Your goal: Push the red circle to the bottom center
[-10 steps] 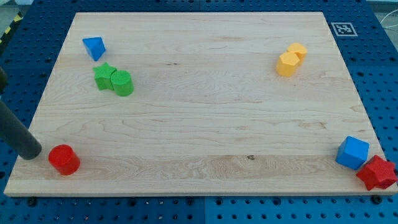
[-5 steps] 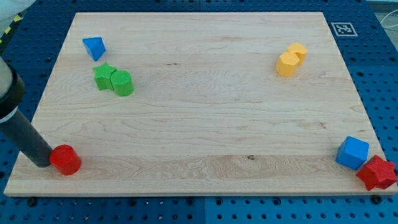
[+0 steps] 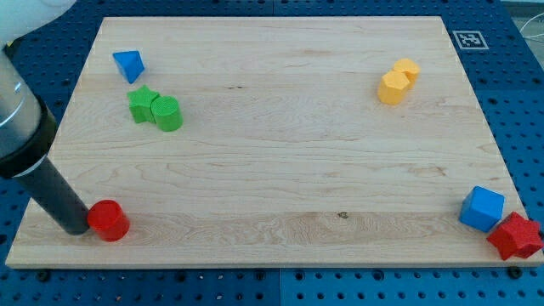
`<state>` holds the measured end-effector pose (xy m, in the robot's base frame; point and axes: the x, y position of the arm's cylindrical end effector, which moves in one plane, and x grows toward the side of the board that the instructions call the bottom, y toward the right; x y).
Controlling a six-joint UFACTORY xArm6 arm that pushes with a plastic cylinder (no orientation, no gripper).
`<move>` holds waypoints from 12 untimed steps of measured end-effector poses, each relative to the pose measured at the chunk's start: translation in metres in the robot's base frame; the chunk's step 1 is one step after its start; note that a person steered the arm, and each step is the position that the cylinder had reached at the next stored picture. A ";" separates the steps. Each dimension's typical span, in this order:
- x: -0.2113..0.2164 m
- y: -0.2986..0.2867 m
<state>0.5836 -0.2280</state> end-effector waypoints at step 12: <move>-0.002 0.139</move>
<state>0.5819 -0.0887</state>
